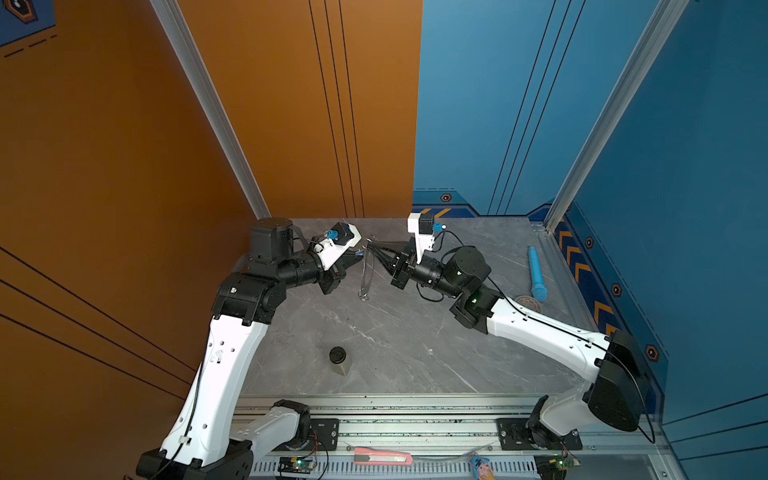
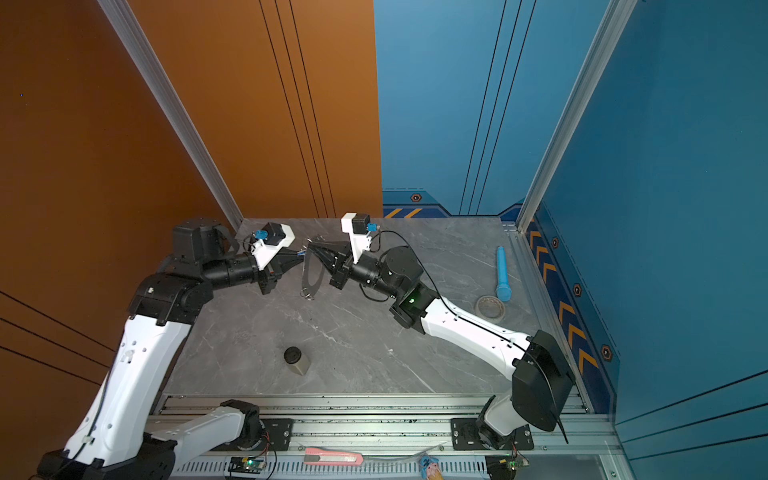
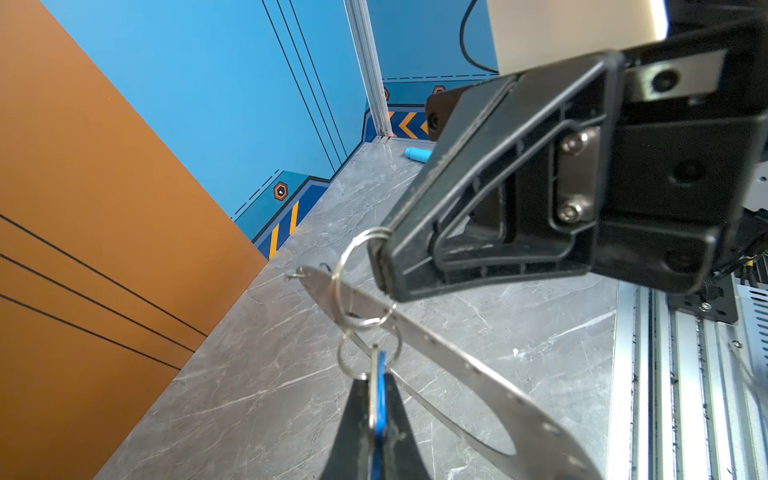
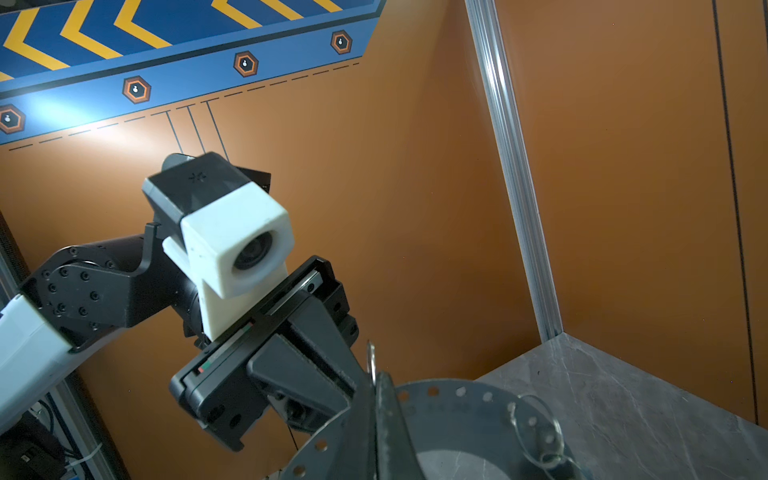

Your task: Remove the keys from the keyring

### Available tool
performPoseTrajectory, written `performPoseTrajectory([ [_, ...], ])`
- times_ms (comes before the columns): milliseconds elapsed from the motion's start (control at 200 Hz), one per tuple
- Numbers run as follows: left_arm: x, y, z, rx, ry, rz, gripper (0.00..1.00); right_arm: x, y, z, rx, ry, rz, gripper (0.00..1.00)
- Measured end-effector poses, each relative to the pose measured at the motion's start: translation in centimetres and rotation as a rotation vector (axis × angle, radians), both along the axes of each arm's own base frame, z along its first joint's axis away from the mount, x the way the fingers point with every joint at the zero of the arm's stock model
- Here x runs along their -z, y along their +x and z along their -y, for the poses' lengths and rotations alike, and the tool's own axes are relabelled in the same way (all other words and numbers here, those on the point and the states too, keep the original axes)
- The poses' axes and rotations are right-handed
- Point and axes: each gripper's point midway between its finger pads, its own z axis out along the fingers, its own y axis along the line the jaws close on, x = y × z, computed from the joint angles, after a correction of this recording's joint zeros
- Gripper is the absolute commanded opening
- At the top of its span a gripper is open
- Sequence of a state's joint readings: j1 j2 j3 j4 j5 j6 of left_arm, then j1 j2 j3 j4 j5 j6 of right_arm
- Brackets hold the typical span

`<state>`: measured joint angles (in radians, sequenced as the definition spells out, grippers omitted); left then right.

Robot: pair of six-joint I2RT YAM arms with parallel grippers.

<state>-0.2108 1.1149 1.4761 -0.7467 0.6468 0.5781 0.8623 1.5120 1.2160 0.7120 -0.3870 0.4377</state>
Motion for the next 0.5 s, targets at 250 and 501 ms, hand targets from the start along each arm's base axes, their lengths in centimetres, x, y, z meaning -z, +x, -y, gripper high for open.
performPoseTrajectory([
  [250, 0.6, 0.0, 0.3, 0.007, 0.001, -0.010, 0.00, 0.2, -0.3, -0.4, -0.021, 0.017, -0.036, 0.00],
  [501, 1.2, 0.5, 0.2, -0.006, 0.008, -0.004, 0.00, 0.6, 0.2, -0.4, -0.018, 0.031, -0.083, 0.00],
])
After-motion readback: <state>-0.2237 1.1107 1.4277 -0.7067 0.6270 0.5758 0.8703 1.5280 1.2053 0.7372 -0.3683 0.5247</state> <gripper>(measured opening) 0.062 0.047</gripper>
